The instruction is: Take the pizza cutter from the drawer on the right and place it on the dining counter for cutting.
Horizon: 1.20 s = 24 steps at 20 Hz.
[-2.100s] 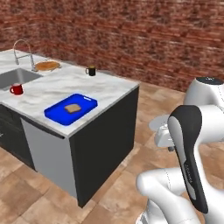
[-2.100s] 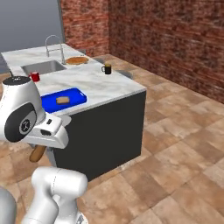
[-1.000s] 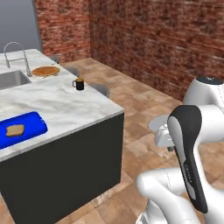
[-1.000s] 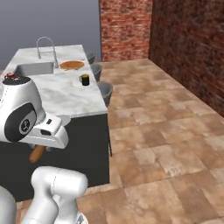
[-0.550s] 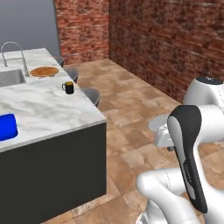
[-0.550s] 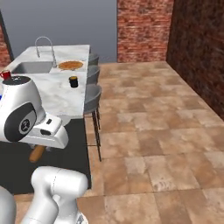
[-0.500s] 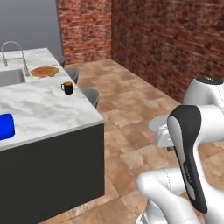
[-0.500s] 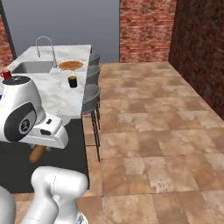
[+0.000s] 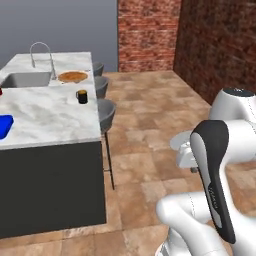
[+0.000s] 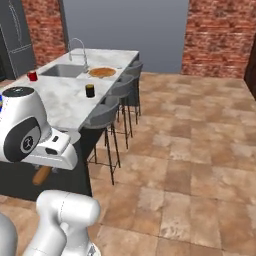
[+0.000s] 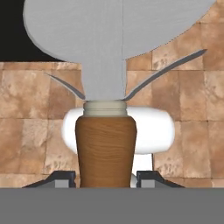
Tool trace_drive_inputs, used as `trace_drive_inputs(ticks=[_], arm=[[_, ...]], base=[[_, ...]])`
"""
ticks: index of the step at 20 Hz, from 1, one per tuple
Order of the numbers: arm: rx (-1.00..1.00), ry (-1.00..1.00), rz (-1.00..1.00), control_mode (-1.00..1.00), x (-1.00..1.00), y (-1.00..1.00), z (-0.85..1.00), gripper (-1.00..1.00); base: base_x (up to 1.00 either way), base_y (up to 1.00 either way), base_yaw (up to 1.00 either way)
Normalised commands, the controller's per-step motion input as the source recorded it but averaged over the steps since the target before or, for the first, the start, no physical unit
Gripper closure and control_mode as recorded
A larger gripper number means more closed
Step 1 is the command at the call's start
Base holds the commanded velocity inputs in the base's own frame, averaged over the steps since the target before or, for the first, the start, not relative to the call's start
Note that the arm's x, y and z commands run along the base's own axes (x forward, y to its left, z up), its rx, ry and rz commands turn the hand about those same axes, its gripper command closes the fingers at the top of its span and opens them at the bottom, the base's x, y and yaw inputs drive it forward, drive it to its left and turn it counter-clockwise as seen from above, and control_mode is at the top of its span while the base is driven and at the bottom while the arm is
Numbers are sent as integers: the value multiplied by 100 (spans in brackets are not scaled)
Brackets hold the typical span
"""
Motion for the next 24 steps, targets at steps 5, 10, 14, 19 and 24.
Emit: trace_drive_inputs(ticks=[5,10,14,19,24], arm=[[0,0,0,100,0,0,0,100],[0,0,0,100,0,0,0,100],[0,0,0,100,0,0,0,100],[0,0,0,100,0,0,0,100],[0,0,0,100,0,0,0,100]], base=[[29,-92,56],[29,-91,56],[27,-94,56],[29,-97,55],[30,-99,54]])
